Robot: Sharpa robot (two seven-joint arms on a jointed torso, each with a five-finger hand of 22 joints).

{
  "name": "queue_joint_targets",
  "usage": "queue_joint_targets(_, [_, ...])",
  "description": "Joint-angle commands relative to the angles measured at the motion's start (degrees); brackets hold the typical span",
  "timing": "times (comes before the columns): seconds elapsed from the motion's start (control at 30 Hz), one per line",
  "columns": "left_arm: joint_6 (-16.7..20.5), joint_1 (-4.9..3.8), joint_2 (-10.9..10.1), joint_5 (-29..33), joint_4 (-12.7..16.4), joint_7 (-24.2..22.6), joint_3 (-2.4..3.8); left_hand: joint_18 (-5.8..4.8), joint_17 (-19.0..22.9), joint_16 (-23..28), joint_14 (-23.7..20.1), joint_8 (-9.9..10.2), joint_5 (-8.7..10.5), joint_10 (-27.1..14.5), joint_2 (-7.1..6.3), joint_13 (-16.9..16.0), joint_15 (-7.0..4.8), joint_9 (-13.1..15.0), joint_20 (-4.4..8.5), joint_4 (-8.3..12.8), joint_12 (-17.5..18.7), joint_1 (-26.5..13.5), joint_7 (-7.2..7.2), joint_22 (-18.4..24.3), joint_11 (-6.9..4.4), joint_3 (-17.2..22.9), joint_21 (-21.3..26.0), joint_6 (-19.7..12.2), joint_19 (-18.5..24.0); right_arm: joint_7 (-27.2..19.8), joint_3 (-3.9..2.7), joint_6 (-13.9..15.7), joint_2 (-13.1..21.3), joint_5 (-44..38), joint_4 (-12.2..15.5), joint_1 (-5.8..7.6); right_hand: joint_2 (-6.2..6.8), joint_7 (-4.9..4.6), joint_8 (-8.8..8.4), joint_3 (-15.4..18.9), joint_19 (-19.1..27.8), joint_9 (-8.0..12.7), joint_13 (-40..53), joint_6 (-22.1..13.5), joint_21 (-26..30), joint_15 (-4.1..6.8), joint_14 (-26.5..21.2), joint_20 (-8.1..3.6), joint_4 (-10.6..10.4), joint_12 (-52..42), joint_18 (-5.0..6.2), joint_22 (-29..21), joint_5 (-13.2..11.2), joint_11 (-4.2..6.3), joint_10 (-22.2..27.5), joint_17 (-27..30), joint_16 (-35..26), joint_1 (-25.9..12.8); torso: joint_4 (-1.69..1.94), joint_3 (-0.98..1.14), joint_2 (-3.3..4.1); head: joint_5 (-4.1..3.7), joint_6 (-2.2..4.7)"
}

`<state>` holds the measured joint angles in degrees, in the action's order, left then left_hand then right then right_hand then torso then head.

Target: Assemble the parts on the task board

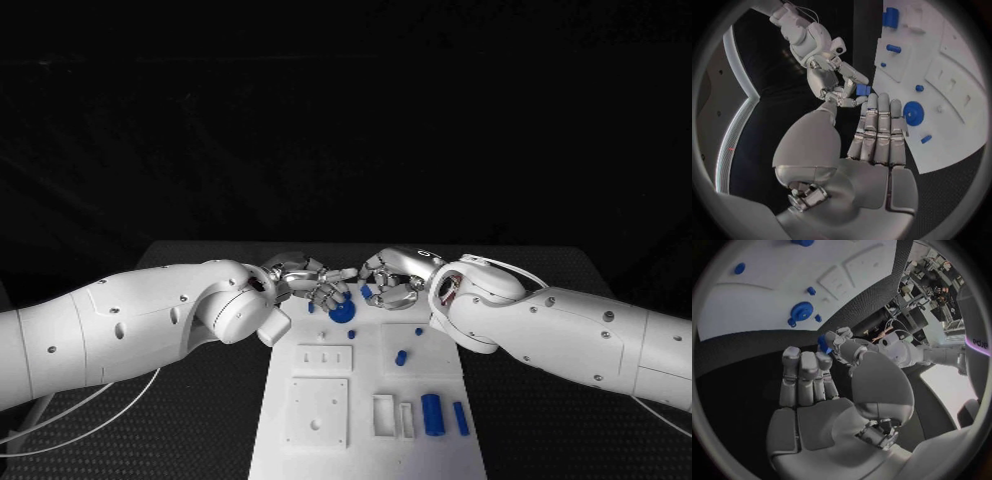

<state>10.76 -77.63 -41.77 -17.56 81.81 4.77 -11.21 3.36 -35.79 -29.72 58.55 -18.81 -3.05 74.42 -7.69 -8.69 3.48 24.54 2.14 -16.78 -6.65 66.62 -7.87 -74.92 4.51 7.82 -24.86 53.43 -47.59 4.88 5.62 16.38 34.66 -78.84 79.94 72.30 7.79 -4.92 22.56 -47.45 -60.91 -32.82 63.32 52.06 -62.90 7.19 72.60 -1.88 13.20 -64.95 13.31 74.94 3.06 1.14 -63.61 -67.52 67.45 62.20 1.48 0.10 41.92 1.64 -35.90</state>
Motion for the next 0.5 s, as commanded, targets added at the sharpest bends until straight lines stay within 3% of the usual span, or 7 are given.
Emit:
queue_joint_targets(0.03, [0.3, -0.02, 0.2, -0.9, 0.0, 1.5, 0.02, 0.48, -0.1, 0.3, -0.5, 0.1, 0.24, -0.3, -0.23, -0.1, 0.08, 0.0, 0.06, 0.1, 0.1, 0.6, 0.11, -1.2, -0.13, 0.5, -0.3, 0.0, 0.5, 0.8, -0.04, 1.0, -0.2, -1.6, 0.5, -0.01, 0.59, 0.68, 0.0, -0.4, -0.4, 0.0, -0.1, 9.2, -0.2, 0.41, -0.1, -0.09, 0.0, -0.1, 1.69, 0.4, -0.1, 0.82, 0.2, 0.1, 0.2, 0.0, -0.06, 0.03, 0.03, 0.16, -0.02])
queue_joint_targets(0.23, [-1.4, -0.02, 0.3, -0.9, 0.3, 3.0, 0.01, 0.45, -0.2, 0.2, -0.5, 0.0, 0.25, -0.2, 0.45, -0.2, 0.11, 0.1, -0.03, 0.0, 0.0, 0.6, 0.2, -1.2, -0.22, 0.6, -0.5, 0.3, 0.6, 0.4, -0.05, 1.2, -0.6, -3.8, 0.8, -0.01, 0.65, 0.69, -0.03, -0.5, -0.5, -0.1, -0.1, 9.2, -0.2, 0.41, -0.1, -0.11, -0.1, -0.1, 1.69, 0.4, 0.0, 0.83, 0.2, 0.1, 0.2, 0.0, -0.03, 0.04, 0.01, 0.19, -0.08])
queue_joint_targets(0.37, [-2.2, -0.02, 0.4, -0.7, 0.5, 4.3, 0.0, 0.42, -0.3, 0.3, -0.6, 0.0, 0.21, -0.2, 2.21, -0.4, 0.15, 0.1, -0.04, -0.1, 0.1, -2.8, 0.34, -1.1, -0.36, 0.0, -0.6, 0.5, 0.9, 0.3, -0.05, 1.7, -0.7, -4.7, 1.1, -0.01, 0.72, 0.7, -0.05, -0.6, -0.5, -0.1, -0.1, 9.3, -0.2, 0.41, 0.0, -0.13, -0.1, -0.1, 1.69, 0.4, -0.1, 0.84, 0.1, 0.1, 0.2, 0.0, -0.1, 0.04, 0.02, 0.14, 0.05])
queue_joint_targets(0.5, [-2.4, -0.02, 0.5, -0.7, 0.6, 5.1, 0.0, 0.47, -0.3, 0.3, -0.7, 0.0, 0.21, -0.2, 2.21, -0.4, 0.14, 0.1, -0.01, -0.1, 0.1, -3.2, 0.37, -1.1, -0.37, -0.1, -0.6, 0.5, 1.1, 0.3, -0.05, 2.0, -0.9, -5.0, 1.4, -0.01, 0.8, 0.72, -0.07, -0.7, -0.5, -0.2, -0.1, 9.3, -0.2, 0.42, 0.0, -0.15, -0.1, -0.1, 1.69, 0.4, -0.1, 0.85, 0.1, 0.1, 0.3, 0.0, -0.06, 0.03, 0.02, 0.17, 0.04])
